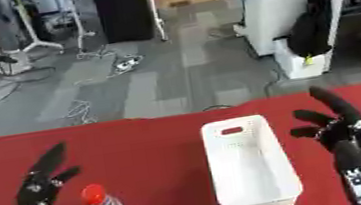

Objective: Pick up objects on the table and place them in the box.

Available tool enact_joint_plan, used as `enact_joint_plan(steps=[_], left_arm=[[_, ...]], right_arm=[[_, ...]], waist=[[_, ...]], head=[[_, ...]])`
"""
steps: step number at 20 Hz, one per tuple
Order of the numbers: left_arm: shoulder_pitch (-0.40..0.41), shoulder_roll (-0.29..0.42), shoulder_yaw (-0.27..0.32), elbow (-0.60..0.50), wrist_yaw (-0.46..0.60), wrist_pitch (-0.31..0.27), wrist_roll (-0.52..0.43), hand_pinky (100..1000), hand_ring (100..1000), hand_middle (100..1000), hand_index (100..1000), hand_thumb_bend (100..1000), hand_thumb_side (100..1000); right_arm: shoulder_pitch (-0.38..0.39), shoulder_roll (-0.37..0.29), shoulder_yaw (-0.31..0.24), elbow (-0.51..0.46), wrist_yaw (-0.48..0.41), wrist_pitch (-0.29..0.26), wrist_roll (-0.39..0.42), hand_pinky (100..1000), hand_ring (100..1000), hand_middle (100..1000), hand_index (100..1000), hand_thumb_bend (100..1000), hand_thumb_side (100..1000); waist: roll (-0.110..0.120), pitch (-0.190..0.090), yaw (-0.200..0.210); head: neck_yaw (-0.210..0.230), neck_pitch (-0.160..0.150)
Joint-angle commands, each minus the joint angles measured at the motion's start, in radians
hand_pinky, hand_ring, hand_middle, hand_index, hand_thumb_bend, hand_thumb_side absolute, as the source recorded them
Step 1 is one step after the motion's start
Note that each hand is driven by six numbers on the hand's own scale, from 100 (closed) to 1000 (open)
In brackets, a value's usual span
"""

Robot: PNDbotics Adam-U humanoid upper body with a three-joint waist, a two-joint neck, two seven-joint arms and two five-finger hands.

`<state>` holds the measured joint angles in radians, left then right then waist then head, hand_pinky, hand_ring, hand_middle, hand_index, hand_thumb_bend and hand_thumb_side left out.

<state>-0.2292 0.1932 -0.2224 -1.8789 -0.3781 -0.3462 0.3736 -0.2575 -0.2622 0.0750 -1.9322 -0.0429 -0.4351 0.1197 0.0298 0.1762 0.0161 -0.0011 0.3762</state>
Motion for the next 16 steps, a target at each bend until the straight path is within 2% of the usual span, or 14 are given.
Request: enact_joint_plan(steps=[1,4,16], left_arm=[[-0.002,-0.001,-0.009,-0.002,0.048,0.024,-0.015,774,1000,911,924,868,491],[-0.003,-0.003,-0.015,0.007,0.136,0.060,-0.033,776,1000,917,925,888,484],[-0.012,-0.007,-0.019,0.029,0.410,0.190,-0.121,785,1000,920,908,911,548]], right_arm=[[-0.005,-0.002,-0.008,-0.009,-0.001,0.002,0.001,750,852,979,1000,100,707],[-0.004,-0.001,-0.008,-0.009,0.000,0.003,0.002,750,852,980,1000,100,707],[-0.006,-0.003,-0.002,-0.009,-0.008,0.008,0.004,752,854,985,1000,100,706]], waist=[[-0.002,-0.017,-0.002],[-0.001,-0.016,-0.002],[0.001,-0.012,-0.001]], head=[[-0.004,-0.004],[-0.003,-0.002],[0.000,0.003]])
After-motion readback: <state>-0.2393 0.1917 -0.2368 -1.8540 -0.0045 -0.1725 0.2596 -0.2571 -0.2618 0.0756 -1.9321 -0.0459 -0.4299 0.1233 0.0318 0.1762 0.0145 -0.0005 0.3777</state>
